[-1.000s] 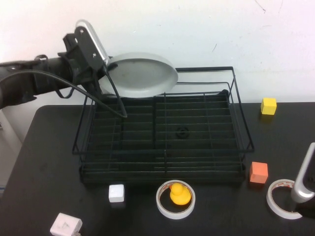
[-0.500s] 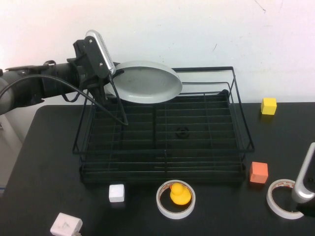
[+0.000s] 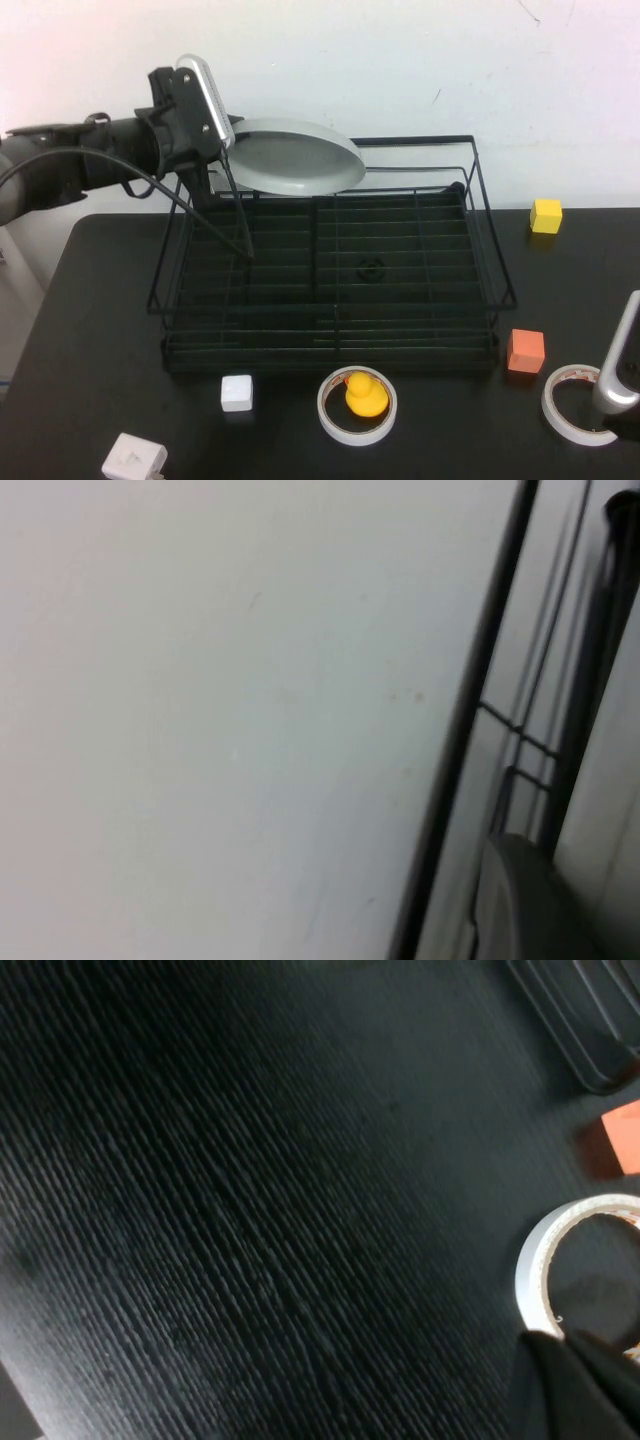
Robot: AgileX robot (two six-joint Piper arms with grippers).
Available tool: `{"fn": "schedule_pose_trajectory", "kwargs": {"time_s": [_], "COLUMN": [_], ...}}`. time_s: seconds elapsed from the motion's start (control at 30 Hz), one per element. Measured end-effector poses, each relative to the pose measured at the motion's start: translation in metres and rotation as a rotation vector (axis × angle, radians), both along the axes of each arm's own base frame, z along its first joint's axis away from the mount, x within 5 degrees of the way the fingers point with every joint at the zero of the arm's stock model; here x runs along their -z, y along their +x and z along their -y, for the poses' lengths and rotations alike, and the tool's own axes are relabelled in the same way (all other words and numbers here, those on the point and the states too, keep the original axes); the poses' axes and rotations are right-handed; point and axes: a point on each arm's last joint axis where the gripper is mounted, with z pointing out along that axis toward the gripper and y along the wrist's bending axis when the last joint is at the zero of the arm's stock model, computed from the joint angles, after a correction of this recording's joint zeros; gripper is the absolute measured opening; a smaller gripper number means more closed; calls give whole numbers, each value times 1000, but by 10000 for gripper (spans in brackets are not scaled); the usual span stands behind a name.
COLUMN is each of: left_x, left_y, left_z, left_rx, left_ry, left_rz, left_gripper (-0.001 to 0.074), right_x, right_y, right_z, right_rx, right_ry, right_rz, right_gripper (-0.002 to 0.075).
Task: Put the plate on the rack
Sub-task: Place the plate on the rack
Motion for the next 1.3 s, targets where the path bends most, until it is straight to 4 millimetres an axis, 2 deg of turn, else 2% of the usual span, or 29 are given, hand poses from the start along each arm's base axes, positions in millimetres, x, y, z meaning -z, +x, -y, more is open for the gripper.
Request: {"fn": "schedule_pose_trajectory", "kwargs": {"time_s": [0.17, 0.53, 0.83, 1.1, 1.17, 1.3], "left_x": [-6, -5, 14, 15, 15, 15], "left_y": [3, 5, 9, 9, 9, 9], "left_z": [-2, -5, -4, -3, -3, -3], "left_rx": [-39, -90, -89, -91, -92, -94], "left_ry": [-19, -53, -51, -78, -87, -96], "left_rz": [-4, -43, -86, -106, -112, -119], "left_gripper": [73, 72, 72, 76, 105, 264], "right_x": [0, -1, -1, -1, -1, -1], "right_y": [0, 2, 2, 2, 2, 2], "right_z": [0, 0, 0, 0, 0, 0], "right_rx": [0, 5, 6, 6, 6, 6], "right_ry": [0, 2, 3, 3, 3, 3], "right_rz": [2, 19, 21, 21, 21, 21], "right_gripper": [-2, -2, -2, -2, -2, -2]}}
